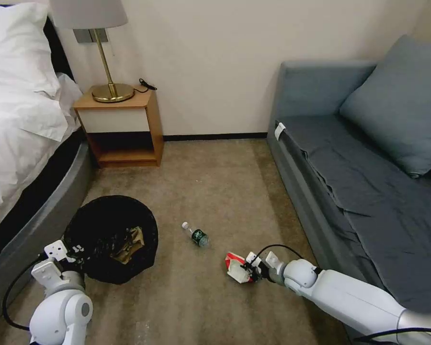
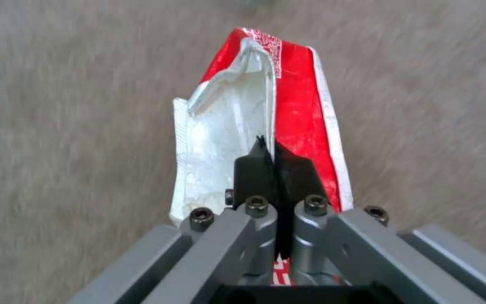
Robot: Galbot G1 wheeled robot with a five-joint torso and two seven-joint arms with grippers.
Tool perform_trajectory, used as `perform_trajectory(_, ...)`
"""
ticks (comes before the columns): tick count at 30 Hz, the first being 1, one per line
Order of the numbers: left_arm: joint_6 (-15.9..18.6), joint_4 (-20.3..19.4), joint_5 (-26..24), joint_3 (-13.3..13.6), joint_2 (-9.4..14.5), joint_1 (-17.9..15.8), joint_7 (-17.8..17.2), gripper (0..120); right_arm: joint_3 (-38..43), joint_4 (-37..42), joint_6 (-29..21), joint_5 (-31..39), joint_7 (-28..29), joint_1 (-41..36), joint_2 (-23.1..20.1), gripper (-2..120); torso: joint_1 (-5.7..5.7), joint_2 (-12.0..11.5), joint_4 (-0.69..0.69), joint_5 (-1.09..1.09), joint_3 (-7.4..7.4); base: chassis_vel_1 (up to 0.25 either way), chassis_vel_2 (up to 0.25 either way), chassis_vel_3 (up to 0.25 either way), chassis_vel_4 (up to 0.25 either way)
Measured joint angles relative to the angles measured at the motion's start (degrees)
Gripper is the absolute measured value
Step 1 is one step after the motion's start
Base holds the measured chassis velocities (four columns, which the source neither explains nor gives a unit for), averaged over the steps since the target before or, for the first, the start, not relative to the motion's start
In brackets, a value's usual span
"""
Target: Pick up the trash bin, then pick up the garbage on the floor and place it into the trash bin.
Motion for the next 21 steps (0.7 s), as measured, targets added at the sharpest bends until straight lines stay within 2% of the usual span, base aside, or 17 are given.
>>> perform_trajectory(8, 0.15, 0.48, 0.15, 0.47, 0.06, -0.29, -0.03, 2, 8.24, 9.32, 1.26, 4.26, 1.45, -0.07, -1.91, 0, 0.00, 0.00, -0.01, 0.00, 0.00, 0.000, 0.000, 0.000, 0.000)
perform_trajectory(12, 0.16, 0.53, 0.27, 1.07, 0.11, -0.21, -0.03, 2, 11.67, 22.78, 0.95, 11.39, 6.71, 3.10, -2.35, 0, 0.00, 0.00, -0.01, -0.01, 0.00, 0.000, 0.000, 0.000, 0.000)
perform_trajectory(13, 0.16, 0.53, 0.27, 1.07, 0.11, -0.21, -0.03, 2, 11.67, 22.78, 0.95, 11.39, 6.71, 3.10, -2.35, 0, 0.00, 0.00, -0.01, -0.01, 0.00, 0.000, 0.000, 0.000, 0.000)
perform_trajectory(16, 0.17, 0.54, 0.52, 1.79, 0.03, -0.20, -0.04, 2, 8.78, 31.42, 0.59, 18.22, 13.16, 7.00, -0.12, 0, 0.00, 0.00, 0.00, 0.00, 0.00, 0.000, 0.000, 0.000, 0.000)
perform_trajectory(17, 0.17, 0.54, 0.52, 1.79, 0.03, -0.20, -0.04, 2, 8.78, 31.42, 0.59, 18.22, 13.16, 7.00, -0.12, 0, 0.00, 0.00, 0.00, 0.00, 0.00, 0.000, 0.000, 0.000, 0.000)
perform_trajectory(19, 0.24, 0.45, 0.62, 2.33, -0.11, -0.14, -0.05, 2, 5.25, 33.97, 0.67, 20.84, 16.73, 9.49, 2.25, 0, 0.00, 0.00, 0.00, -0.03, 0.00, 0.000, 0.000, 0.000, 0.000)
perform_trajectory(21, 0.37, 0.16, 0.72, 3.04, -0.32, 0.06, -0.05, 2, 0.25, 34.75, 1.23, 22.33, 20.61, 12.13, 6.65, 0, 0.00, 0.00, 0.00, -0.02, -0.01, 0.000, 0.000, 0.000, 0.000)
